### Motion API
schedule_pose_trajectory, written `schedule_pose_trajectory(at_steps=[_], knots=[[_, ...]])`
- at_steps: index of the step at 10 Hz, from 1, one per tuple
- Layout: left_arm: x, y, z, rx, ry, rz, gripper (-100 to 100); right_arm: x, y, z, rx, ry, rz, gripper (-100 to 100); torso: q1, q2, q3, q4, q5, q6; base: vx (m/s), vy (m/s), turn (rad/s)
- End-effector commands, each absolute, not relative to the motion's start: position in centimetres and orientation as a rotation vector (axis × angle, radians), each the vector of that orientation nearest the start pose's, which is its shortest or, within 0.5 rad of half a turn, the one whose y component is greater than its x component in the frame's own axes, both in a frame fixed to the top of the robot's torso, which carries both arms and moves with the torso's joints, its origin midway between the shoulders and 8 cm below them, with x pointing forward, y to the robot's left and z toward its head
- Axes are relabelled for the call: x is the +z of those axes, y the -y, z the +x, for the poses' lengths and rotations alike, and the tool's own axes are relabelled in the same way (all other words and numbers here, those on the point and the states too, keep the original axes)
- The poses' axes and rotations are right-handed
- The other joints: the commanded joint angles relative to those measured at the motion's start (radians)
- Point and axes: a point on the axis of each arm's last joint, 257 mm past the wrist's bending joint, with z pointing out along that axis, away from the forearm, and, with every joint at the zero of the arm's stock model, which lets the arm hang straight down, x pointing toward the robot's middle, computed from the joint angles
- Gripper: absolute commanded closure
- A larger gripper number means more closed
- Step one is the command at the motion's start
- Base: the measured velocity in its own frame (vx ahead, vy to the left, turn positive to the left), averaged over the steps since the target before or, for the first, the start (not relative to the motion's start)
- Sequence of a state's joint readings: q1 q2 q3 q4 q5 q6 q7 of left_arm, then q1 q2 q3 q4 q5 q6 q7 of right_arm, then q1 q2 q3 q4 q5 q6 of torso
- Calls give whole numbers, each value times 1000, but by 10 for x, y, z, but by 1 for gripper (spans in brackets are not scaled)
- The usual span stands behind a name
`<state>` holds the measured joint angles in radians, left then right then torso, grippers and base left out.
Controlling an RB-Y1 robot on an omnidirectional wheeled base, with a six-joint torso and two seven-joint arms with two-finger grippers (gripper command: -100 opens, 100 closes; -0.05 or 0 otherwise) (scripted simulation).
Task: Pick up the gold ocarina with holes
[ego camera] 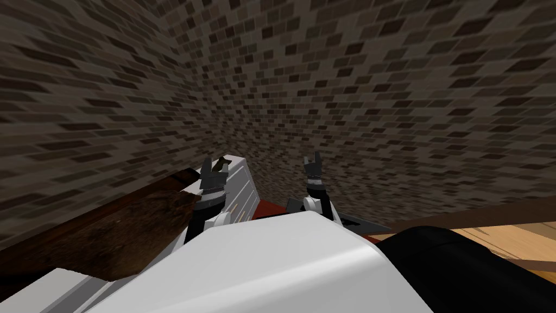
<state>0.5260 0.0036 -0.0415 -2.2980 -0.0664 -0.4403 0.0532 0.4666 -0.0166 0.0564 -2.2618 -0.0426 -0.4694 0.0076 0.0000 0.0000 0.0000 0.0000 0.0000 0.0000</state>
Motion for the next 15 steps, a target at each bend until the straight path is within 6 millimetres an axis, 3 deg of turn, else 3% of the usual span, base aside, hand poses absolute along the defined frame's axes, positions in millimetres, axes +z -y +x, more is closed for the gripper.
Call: schedule_pose_trajectory(at_steps=[1,15], knots=[[11,-257,364,-1347,-713,-697,-100,21,261,357,1387,-618,692,0,0,0,0,0,0,0,-26,1,-40],[-28,-232,478,-1426,-964,-854,-100,21,261,357,1387,-618,692,0,-2,3,2,1,0,0,-47,-15,-39]])
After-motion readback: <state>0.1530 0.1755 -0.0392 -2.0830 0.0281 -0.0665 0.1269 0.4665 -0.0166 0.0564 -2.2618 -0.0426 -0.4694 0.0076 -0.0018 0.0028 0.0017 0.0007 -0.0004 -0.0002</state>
